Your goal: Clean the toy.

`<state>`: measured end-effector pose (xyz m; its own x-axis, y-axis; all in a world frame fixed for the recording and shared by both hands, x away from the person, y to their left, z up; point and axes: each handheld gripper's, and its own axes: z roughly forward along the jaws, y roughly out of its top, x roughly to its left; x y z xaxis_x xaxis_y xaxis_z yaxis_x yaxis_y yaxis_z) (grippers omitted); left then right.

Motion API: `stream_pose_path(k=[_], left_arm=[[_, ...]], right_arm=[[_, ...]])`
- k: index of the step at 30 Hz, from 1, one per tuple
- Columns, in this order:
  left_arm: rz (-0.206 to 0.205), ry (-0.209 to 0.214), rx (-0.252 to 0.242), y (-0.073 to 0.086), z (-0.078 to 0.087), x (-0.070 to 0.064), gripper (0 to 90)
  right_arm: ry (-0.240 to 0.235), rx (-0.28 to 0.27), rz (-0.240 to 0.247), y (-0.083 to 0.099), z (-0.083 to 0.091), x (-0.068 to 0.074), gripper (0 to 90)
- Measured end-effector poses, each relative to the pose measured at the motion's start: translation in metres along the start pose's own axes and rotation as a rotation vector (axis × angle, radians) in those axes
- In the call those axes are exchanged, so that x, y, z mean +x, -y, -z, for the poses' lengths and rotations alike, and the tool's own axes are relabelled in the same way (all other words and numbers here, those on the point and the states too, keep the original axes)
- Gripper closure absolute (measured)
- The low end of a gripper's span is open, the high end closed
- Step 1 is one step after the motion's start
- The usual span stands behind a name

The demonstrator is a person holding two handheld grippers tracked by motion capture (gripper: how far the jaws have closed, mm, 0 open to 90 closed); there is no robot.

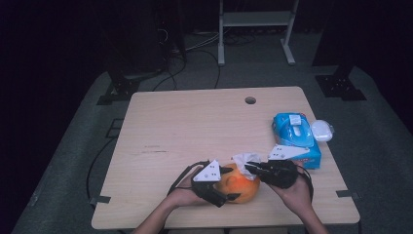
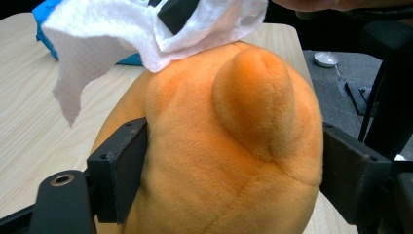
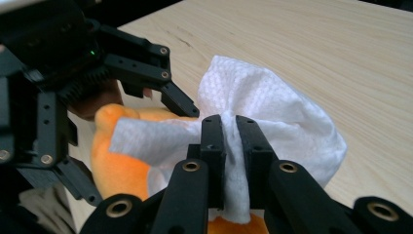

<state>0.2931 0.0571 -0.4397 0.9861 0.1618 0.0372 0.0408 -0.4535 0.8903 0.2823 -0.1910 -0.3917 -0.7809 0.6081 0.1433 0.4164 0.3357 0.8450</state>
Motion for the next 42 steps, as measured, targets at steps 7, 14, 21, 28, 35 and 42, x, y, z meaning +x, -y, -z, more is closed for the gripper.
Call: stream_pose_path(k=[7, 14, 21, 28, 35, 42], left_arm=[[0.002, -0.016, 0.0, 0.0, 0.002, 0.0, 19.1], [0.057, -0.008, -0.018, 0.005, 0.011, 0.011, 19.1], [0.08, 0.013, -0.016, 0.009, 0.018, 0.018, 19.1], [0.071, 0.011, -0.012, 0.011, 0.018, 0.017, 19.1], [0.075, 0.012, -0.018, 0.011, 0.017, 0.017, 19.0], [0.049, 0.009, -0.013, 0.009, 0.012, 0.011, 18.9]], right_arm=[[-0.059, -0.013, 0.098, -0.013, -0.007, 0.031, 81.8], [0.051, -0.009, 0.0, 0.003, 0.004, -0.007, 81.8], [-0.01, -0.051, 0.026, -0.003, 0.006, 0.004, 81.7], [0.04, -0.025, -0.05, 0.01, 0.006, -0.018, 81.9], [-0.063, -0.063, -0.02, 0.0, 0.005, -0.003, 81.8], [-0.074, -0.043, -0.019, 0.0, 0.001, 0.004, 81.8]])
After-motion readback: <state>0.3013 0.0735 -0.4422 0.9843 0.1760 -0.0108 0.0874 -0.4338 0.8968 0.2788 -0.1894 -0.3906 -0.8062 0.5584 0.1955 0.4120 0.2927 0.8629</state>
